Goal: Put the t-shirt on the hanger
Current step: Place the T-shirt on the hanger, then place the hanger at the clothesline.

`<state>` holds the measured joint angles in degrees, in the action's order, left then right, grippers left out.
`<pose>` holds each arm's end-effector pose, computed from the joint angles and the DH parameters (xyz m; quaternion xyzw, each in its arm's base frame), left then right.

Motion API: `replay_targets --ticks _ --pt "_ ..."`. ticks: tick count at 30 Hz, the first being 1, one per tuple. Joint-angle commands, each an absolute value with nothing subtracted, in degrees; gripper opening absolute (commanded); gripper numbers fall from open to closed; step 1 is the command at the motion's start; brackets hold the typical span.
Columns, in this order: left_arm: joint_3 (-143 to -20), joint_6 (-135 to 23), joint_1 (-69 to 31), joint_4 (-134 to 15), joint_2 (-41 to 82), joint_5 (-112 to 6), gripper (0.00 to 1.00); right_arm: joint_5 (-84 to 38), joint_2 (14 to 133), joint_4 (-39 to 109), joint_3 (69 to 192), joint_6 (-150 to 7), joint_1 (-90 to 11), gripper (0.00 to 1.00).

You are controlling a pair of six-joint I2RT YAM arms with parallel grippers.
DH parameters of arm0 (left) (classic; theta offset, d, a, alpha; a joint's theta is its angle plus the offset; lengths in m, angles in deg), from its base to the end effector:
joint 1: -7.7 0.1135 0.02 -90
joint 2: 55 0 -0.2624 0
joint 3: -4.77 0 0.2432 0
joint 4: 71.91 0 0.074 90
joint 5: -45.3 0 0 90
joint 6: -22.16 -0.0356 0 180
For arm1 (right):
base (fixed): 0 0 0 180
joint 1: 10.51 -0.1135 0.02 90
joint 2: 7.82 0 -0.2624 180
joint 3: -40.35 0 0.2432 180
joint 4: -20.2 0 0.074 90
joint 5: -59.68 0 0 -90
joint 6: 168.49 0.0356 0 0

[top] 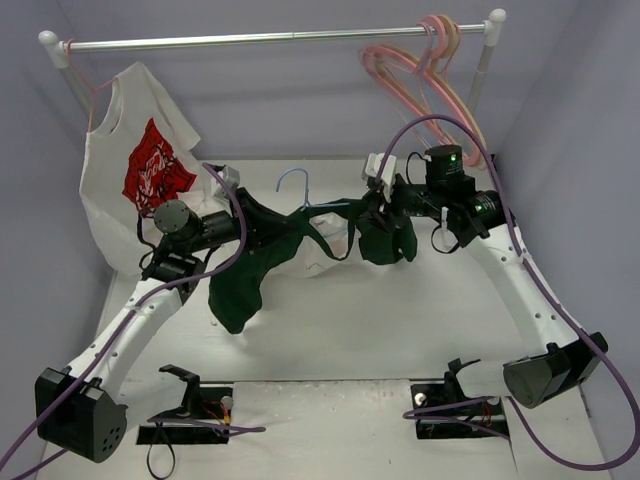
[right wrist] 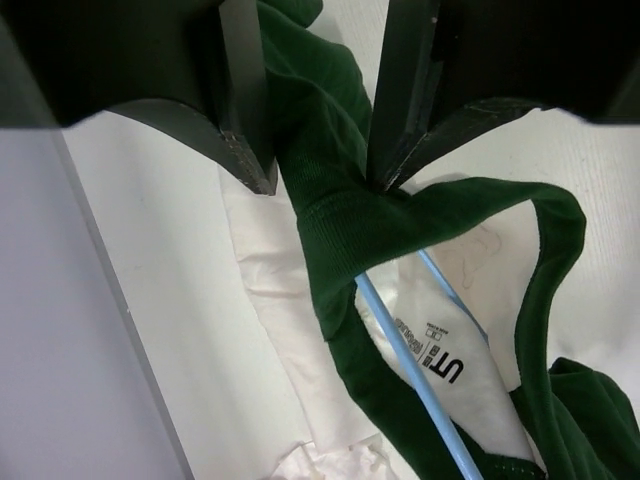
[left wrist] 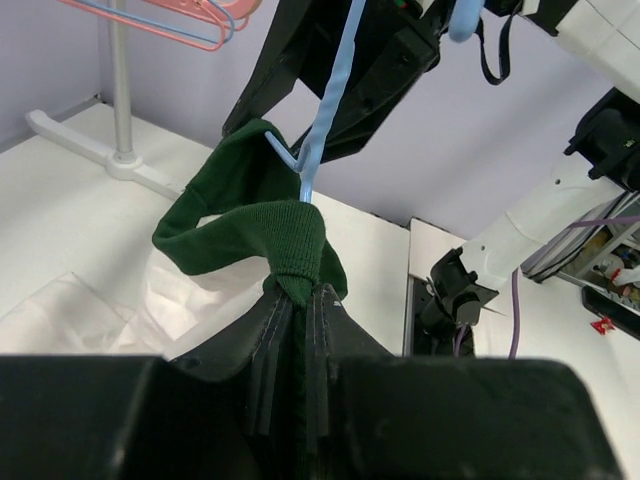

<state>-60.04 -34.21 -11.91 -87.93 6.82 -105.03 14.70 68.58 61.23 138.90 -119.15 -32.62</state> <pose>0.2021 -0.1048 0.3873 0.3448 0.5482 -0.5762 0.4986 0.2475 0.1277 0.4281 -0.5815 0.5256 0.2208 0.5804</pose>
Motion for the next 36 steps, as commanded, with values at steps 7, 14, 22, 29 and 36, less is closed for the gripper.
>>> replay_targets --ticks 7,14,22,29,36 --pt "-65.6 -35.3 -12.3 -91.6 6.1 -108.2 0.00 18.0 69.3 54.3 139.5 -118.7 -35.1 0.26" --pt "-68.0 -39.2 -12.3 -86.2 6.7 -109.1 0.00 17.8 69.2 54.3 139.5 -118.3 -38.2 0.00" --pt "-73.4 -56.9 -11.8 -60.3 4.3 -97.6 0.12 13.6 63.4 51.0 137.3 -118.1 -35.8 0.00" --pt "-73.8 -63.5 -10.1 -51.5 1.8 -85.6 0.24 13.4 61.4 49.5 137.3 -116.9 -33.7 0.00" --pt "-75.8 -66.0 -9.3 -47.9 1.9 -74.2 0.41 13.1 60.2 48.6 137.2 -115.9 -33.4 0.00"
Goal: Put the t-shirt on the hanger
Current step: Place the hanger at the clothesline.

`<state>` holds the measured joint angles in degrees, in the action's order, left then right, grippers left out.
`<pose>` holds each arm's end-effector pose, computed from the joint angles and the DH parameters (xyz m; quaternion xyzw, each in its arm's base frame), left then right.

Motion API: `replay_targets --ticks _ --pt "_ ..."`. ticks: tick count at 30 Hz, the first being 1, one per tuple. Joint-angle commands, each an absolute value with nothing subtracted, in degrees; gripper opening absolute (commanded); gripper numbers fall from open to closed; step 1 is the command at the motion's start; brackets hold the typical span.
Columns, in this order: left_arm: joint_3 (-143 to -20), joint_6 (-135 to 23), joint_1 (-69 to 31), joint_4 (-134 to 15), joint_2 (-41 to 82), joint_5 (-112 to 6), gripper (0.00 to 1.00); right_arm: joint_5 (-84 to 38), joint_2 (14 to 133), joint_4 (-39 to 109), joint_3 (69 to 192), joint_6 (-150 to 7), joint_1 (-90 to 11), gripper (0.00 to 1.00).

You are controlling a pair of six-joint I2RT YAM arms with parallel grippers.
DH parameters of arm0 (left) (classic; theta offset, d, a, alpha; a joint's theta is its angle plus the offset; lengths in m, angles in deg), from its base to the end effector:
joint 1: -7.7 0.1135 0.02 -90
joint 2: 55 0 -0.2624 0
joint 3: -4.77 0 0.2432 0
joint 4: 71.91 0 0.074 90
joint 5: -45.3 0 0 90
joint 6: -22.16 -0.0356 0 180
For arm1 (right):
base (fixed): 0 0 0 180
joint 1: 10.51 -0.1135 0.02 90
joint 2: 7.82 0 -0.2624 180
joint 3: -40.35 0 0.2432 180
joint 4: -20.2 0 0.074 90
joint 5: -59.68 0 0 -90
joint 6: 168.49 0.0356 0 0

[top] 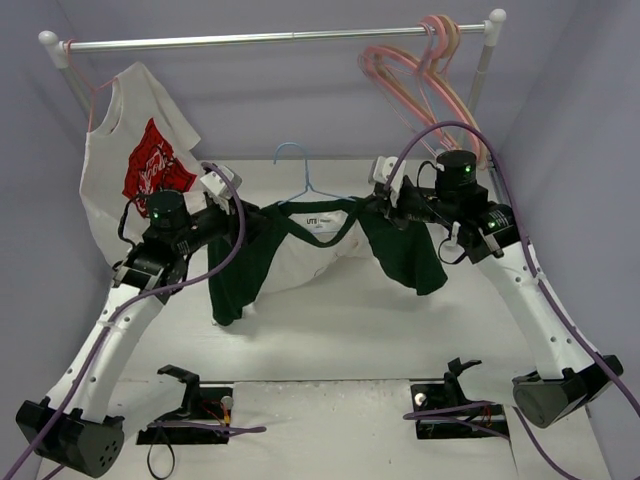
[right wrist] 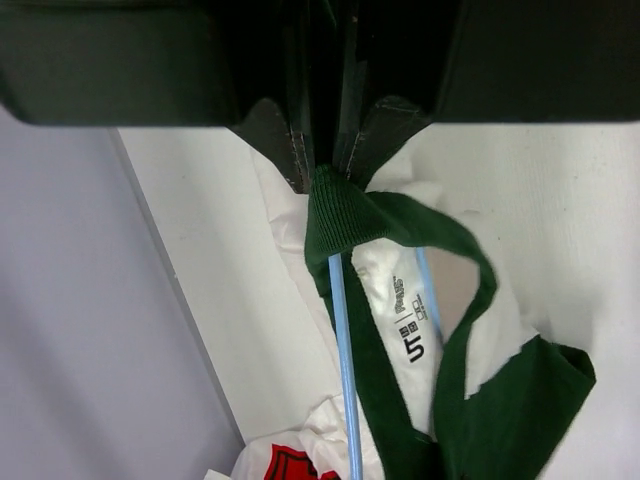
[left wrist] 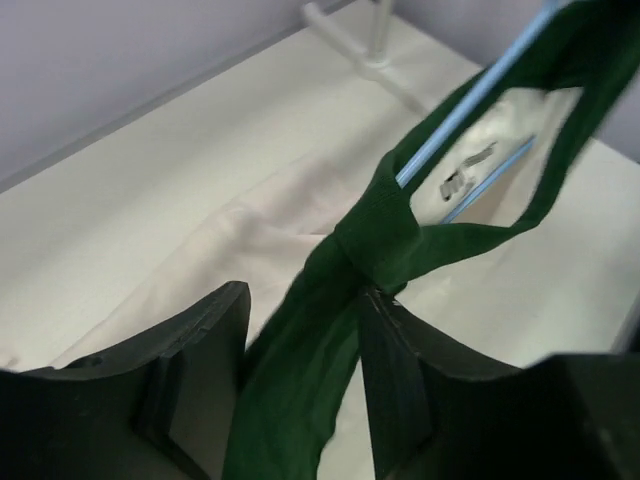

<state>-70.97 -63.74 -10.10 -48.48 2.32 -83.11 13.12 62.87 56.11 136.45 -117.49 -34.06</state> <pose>0.1937 -0.0854 0.4023 0.3037 0.6648 -0.3593 0.5802 0.2204 0.1228 0.4473 -0.5731 0.4876 0.2021 0.6269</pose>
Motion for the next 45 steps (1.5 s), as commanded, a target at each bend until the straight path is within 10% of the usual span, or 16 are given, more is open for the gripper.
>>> replay_targets --ticks 1,9,17,25,45 --pt "-76.7 -65.5 -9.3 -47.8 2.0 -72.3 0.48 13.1 60.1 48.3 137.2 -115.5 -33.4 0.00" --pt "-91.5 -60.9 -9.3 -42.0 4.4 -49.1 0.71 8.2 59.7 35.6 140.1 -110.7 -33.4 0.00" --pt "-99.1 -58.2 -9.3 -34.9 4.8 -37.2 0.72 0.7 66.5 16.1 157.5 -104.0 -33.4 0.00" --pt "-102.0 -54.6 -9.3 -27.2 6.2 -34.9 0.72 -2.2 73.6 9.6 172.3 -95.5 -33.4 0.00" --pt "-93.5 -48.9 -9.3 -20.0 4.5 -40.0 0.72 -2.4 74.3 17.5 159.6 -94.3 -33.4 0.00"
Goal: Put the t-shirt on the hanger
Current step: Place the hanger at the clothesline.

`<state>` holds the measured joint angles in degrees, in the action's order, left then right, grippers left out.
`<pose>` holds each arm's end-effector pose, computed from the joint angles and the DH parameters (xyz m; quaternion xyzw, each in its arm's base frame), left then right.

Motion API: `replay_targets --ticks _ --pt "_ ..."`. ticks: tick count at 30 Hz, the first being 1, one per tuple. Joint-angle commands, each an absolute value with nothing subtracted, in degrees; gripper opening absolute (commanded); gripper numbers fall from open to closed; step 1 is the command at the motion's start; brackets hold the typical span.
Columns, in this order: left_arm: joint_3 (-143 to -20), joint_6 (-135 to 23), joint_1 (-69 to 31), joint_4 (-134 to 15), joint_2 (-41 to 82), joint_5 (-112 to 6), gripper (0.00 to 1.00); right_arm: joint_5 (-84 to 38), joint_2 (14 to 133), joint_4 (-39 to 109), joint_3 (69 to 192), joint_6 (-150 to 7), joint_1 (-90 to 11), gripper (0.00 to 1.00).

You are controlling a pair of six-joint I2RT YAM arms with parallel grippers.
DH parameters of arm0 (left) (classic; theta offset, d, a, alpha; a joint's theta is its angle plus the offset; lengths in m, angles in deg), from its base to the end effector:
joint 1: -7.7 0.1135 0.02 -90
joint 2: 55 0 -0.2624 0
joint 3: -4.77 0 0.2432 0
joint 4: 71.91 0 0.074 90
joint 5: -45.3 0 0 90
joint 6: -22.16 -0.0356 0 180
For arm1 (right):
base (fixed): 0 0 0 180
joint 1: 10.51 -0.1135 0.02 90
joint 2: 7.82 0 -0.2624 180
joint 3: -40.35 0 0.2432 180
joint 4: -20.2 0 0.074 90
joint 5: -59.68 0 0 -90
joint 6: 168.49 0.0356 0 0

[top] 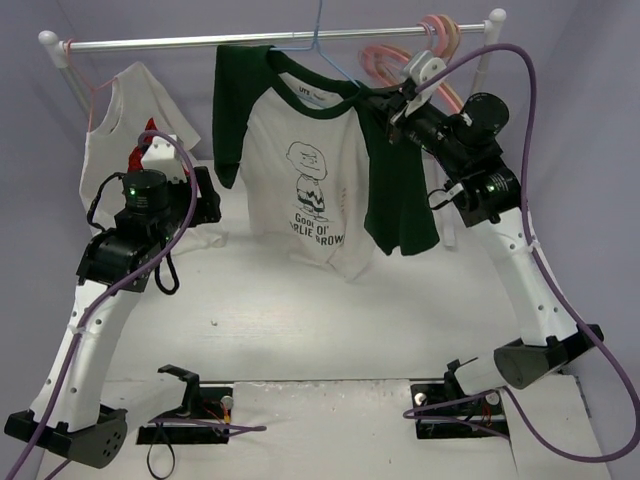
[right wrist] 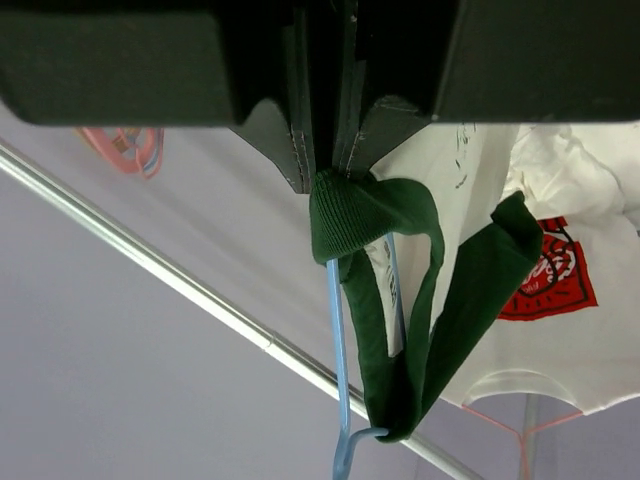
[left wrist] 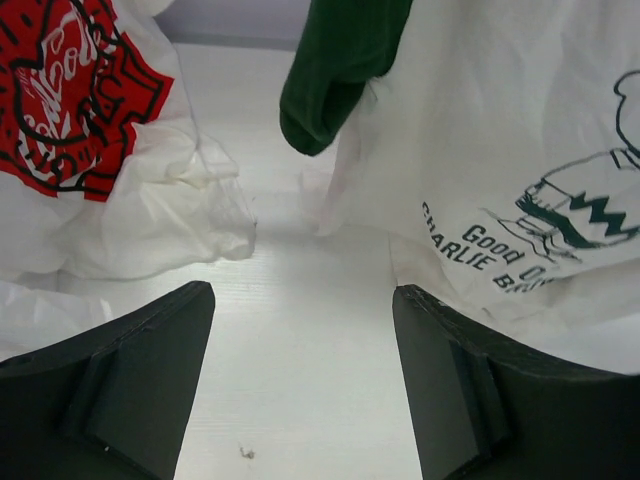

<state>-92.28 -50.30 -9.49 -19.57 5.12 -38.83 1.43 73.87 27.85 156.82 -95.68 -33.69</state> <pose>0.1818 -0.0524 0.4581 -0.0335 0.7944 -0.1417 0.5897 0.2451 0.1253 0.5594 -0.3922 0.3903 0.1853 0.8121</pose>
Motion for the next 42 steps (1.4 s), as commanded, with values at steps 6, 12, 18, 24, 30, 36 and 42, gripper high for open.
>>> replay_targets --ticks 6,12,18,24,30,36,42 --pt "-94.2 -48.7 -9.3 -16.5 5.9 -40.2 0.72 -9.6 82.1 21.6 168.1 -94.0 -33.4 0.00" --pt "-92.0 -48.3 -9.3 -16.1 4.7 -41.2 0.72 -6.7 83.6 24.0 164.1 -92.8 -33.5 0.00" --pt "-91.3 -48.6 -9.3 -16.1 4.1 -41.1 0.72 -11.8 83.1 21.2 161.1 -92.3 -33.4 0.00" --pt "-92.6 -48.2 -9.3 -14.9 5.2 -41.4 0.72 -26.3 86.0 18.8 165.1 -91.2 -33.3 0.00" --pt "-93.1 -47.8 -9.3 -13.2 5.8 -40.5 0.73 -32.7 84.2 17.1 162.3 -89.0 -33.2 0.00" --pt "-92.8 -47.7 -9.3 -11.9 5.7 -39.3 0.72 -32.3 78.5 15.3 149.3 -84.5 -33.4 0.00" --pt "-91.6 -47.2 -9.3 -11.8 5.8 -39.5 0.72 -30.8 74.3 15.4 139.5 -81.7 -34.3 0.08"
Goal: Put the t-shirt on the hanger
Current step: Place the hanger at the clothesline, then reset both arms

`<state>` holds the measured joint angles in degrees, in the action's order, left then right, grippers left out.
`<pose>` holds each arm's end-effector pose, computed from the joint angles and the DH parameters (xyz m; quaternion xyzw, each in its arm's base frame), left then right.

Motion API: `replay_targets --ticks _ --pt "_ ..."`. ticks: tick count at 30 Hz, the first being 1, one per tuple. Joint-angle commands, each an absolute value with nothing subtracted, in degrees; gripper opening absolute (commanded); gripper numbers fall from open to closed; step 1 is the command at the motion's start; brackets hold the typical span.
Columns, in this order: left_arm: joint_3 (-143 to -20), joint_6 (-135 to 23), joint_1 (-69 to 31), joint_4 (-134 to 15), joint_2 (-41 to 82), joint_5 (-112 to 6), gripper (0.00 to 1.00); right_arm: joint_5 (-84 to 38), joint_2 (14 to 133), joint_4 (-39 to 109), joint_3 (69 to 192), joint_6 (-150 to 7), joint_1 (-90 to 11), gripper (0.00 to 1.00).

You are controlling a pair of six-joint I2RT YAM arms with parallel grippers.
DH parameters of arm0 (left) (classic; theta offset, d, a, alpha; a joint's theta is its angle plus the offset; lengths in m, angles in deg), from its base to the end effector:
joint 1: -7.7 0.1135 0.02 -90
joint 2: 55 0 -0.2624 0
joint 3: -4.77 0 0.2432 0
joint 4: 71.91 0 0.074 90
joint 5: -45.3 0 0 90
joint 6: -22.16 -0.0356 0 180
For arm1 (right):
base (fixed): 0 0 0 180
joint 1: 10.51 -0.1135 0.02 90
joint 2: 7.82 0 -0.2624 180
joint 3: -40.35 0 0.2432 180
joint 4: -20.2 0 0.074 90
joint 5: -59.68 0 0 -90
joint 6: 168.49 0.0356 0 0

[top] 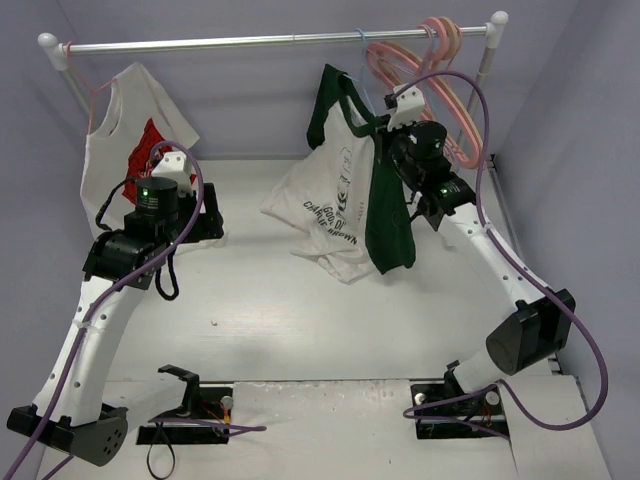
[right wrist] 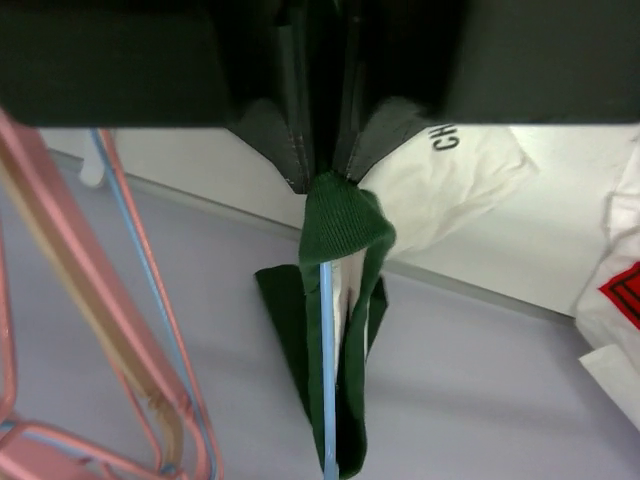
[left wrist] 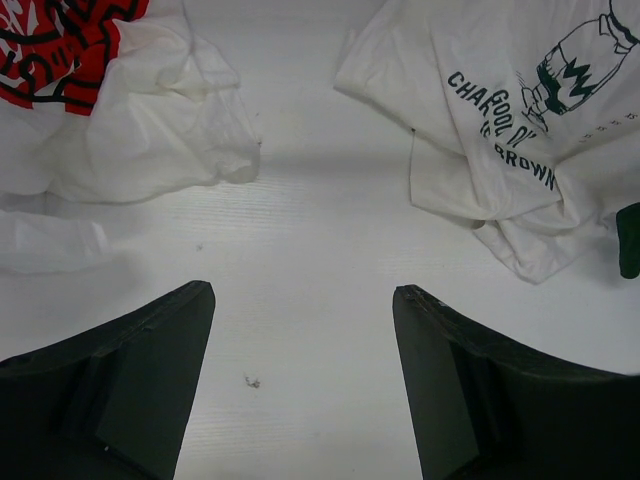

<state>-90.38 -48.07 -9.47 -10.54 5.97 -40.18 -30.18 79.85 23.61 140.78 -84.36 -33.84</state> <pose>0.1836 -0.0538 0.4295 -0.0399 0.8522 -0.1330 0.5045 0.3256 0.1405 0.4472 -0.1640 0.6260 0.1165 0.7534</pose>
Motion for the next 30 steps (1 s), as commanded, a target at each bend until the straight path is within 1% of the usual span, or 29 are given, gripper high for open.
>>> replay_targets --ticks 1,2,4,5,7,8,10,11,14,15,19,21,25,26,30 --pt "-91.4 -47.1 -9.3 -11.6 5.9 -39.5 0.72 -30.8 74.0 15.8 139.1 -81.7 -34.8 0.15" --pt "-91.5 -47.1 -9.3 -11.6 6.0 -39.3 0.73 -28.9 73.7 16.8 139.1 -81.7 -34.9 0.35" --pt "-91.8 -47.2 -9.3 -11.2 6.1 -39.0 0.73 -27.6 72.5 18.0 139.8 -83.1 -34.9 0.56" --pt "-92.0 -47.3 -9.3 -11.1 6.1 -38.7 0.73 -27.2 72.1 19.4 140.2 -83.5 -34.9 0.69" --pt "-92.7 -47.5 -9.3 -10.6 6.0 -38.5 0.73 -25.8 69.7 20.9 141.3 -85.0 -34.9 0.78" --pt "-93.0 -47.6 -9.3 -10.5 5.9 -38.3 0.73 -25.3 68.7 21.6 141.4 -85.3 -34.9 0.88" --pt "-93.3 -48.0 -9.3 -10.2 5.6 -38.1 0.73 -24.7 64.9 24.4 141.3 -86.1 -34.9 0.98" --pt "-93.2 -48.1 -9.3 -10.1 5.5 -38.0 0.73 -24.6 63.5 25.6 140.1 -87.0 -34.9 1.00" --pt "-92.7 -48.5 -9.3 -9.2 4.6 -38.2 0.73 -25.4 56.2 27.1 134.9 -87.0 -34.9 1.00" --pt "-92.7 -48.8 -9.3 -8.6 4.0 -38.3 0.73 -25.8 52.0 27.4 133.2 -87.0 -34.9 1.00" --pt "-92.0 -50.1 -9.3 -7.9 1.0 -38.0 0.73 -29.8 41.6 31.0 125.6 -85.8 -34.9 1.00" --pt "-90.0 -51.3 -9.3 -7.9 -1.5 -37.1 0.73 -34.6 36.2 33.8 121.7 -82.6 -34.9 1.00" --pt "-84.3 -52.0 -9.3 -9.6 -5.5 -33.1 0.73 -42.1 30.2 42.9 117.9 -78.2 -34.9 1.00" --pt "-83.4 -51.9 -9.3 -9.7 -6.0 -33.4 0.73 -43.7 29.5 46.6 117.8 -75.8 -34.9 1.00" --pt "-79.9 -50.6 -9.3 -9.2 -7.4 -34.9 0.73 -49.8 27.0 52.3 118.2 -70.3 -34.9 1.00"
